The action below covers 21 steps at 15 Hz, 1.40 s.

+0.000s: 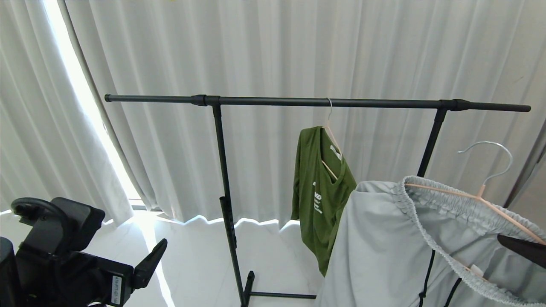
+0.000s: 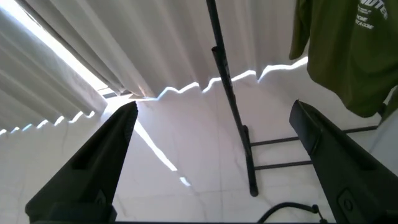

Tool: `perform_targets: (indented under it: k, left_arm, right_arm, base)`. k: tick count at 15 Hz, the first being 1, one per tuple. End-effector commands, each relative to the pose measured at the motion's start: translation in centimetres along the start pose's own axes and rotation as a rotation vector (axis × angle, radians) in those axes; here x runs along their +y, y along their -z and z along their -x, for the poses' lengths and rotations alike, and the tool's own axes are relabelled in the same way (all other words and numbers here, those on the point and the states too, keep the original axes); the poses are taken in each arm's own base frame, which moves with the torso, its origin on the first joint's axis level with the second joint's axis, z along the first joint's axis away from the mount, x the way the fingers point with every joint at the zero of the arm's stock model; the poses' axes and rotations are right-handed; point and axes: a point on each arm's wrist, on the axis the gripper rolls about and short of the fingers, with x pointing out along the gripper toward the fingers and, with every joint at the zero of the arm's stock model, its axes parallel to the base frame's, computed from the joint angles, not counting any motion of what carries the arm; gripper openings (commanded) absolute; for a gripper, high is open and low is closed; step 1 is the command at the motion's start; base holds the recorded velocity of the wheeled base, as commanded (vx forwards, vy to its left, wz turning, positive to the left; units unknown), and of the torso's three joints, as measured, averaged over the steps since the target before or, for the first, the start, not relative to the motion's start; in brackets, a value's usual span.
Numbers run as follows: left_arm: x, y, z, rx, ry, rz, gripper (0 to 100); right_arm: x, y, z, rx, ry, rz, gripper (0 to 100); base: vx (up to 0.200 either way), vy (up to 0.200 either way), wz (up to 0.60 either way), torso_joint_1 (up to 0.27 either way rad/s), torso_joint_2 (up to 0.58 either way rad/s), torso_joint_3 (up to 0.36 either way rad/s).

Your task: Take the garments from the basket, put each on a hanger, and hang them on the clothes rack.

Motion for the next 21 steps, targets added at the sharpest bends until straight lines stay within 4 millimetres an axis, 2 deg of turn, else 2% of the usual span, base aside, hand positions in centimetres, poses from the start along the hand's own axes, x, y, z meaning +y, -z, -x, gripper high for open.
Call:
perform_targets:
  k: [1, 9, 14, 18, 21]
  left_arm:
    - [0.0, 0.0, 0.0, 0.001, -0.003, 0.001, 100]
    - [0.0, 0.0, 0.0, 0.0, 0.0, -0.012, 100]
    - [-0.1, 0.7, -0.1, 0.027, 0.002, -0.091, 100]
    - [-0.1, 0.5, -0.1, 0.018, 0.0, -0.091, 100]
    - [0.0, 0.4, 0.0, 0.011, -0.001, -0.082, 100]
  right_arm:
    - [-0.2, 0.2, 0.0, 0.008, 0.015, -0.007, 0]
    - [-0.5, 0.2, 0.0, 0.014, 0.05, -0.019, 0]
    - [-1.2, 0.2, 0.2, 0.015, 0.117, -0.048, 0]
    - [-1.3, -0.3, -0.1, -0.009, 0.093, -0.042, 0]
    - [-2.0, -1.6, -1.2, -0.037, 0.086, -0.035, 0]
  base:
    - [0.0, -0.2, 0.0, 0.002, 0.0, 0.002]
    - [0.0, -0.2, 0.0, 0.004, 0.0, 0.004]
    - [0.0, 0.0, 0.0, 0.0, 0.0, 0.0]
    - [0.0, 0.0, 0.0, 0.0, 0.0, 0.0]
    - [0.2, 0.0, 0.0, -0.006, 0.0, 0.009]
